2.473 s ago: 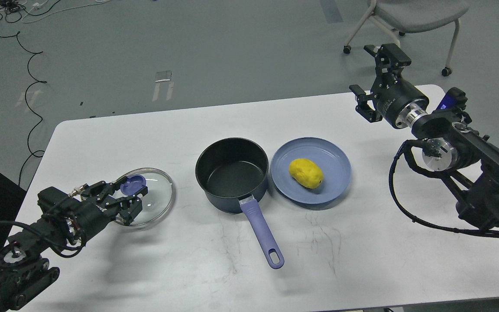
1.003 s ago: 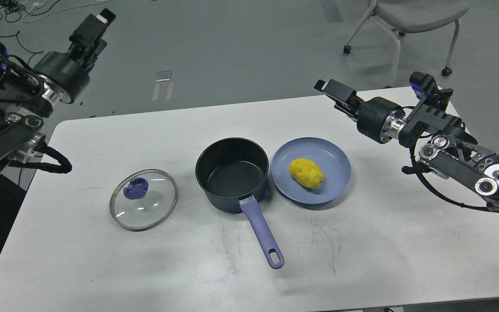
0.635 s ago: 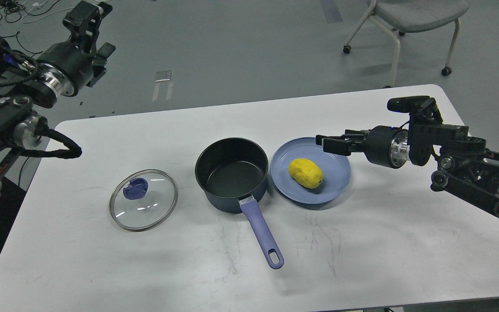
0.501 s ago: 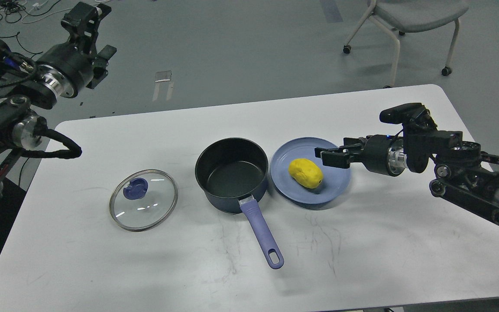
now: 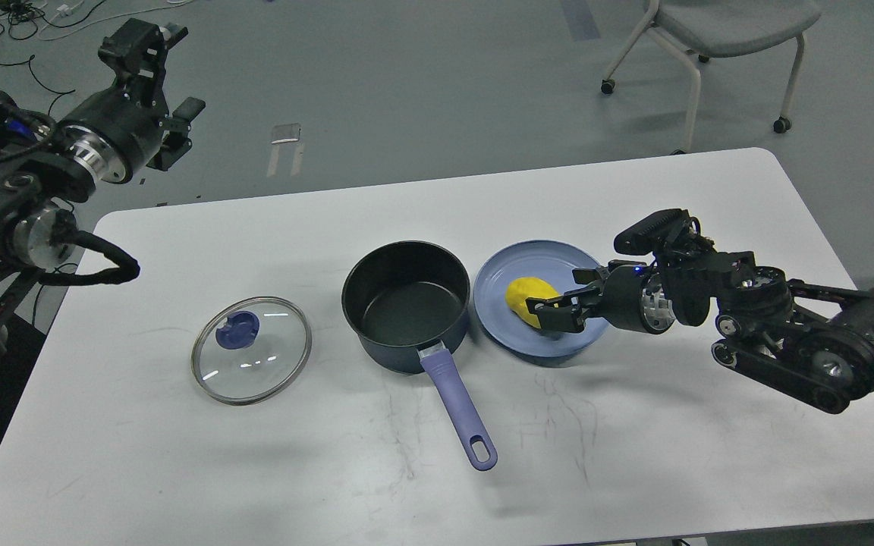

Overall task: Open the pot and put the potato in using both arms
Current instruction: 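Grasp the yellow potato on the blue plate with the right gripper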

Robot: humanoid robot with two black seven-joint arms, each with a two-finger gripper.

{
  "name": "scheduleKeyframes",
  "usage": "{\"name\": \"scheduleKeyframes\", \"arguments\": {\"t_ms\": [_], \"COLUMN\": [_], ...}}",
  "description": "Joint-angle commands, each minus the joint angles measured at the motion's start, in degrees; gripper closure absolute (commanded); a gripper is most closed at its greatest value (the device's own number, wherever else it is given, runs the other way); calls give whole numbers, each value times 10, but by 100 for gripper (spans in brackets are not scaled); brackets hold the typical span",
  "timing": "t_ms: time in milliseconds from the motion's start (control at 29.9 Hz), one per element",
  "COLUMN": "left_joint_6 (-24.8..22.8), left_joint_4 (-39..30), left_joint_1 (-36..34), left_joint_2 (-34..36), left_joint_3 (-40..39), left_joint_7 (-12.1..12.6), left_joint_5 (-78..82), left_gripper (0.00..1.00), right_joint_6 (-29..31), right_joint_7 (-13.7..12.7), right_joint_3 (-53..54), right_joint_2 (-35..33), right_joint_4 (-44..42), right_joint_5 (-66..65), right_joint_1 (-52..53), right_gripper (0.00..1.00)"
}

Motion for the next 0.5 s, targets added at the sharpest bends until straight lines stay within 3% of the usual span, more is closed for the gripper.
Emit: {"name": "scheduleKeyframes", "arguments": {"t_ms": [0, 334, 368, 401, 434, 468], "left_joint_6": [1, 2, 2, 2, 2, 2], "left_joint_4": [0, 1, 1, 2, 2, 2], "left_joint_1": [4, 16, 16, 16, 16, 17], "left_joint_2": [0, 4, 6, 7, 7, 11], "left_joint_3": [1, 1, 1, 1, 1, 1], "left_joint_7": [-3, -15, -15, -15, -15, -16], "left_joint_5": [1, 9, 9, 9, 9, 9], "left_gripper": [2, 2, 2, 2, 2, 2], "right_joint_6": [-1, -3, -3, -3, -3, -5], "right_joint_7": [1, 1, 1, 1, 1, 1], "right_joint_3": [-1, -21, -24, -34, -35, -43], "right_joint_2": [10, 38, 38, 38, 38, 38], "right_joint_4": [-15, -46, -48, -48, -48, -48], "right_joint_5": [-6, -6, -7, -7, -7, -7], "right_joint_1": [0, 22, 24, 26, 26, 30], "right_gripper": [1, 5, 9, 23, 23, 33]}}
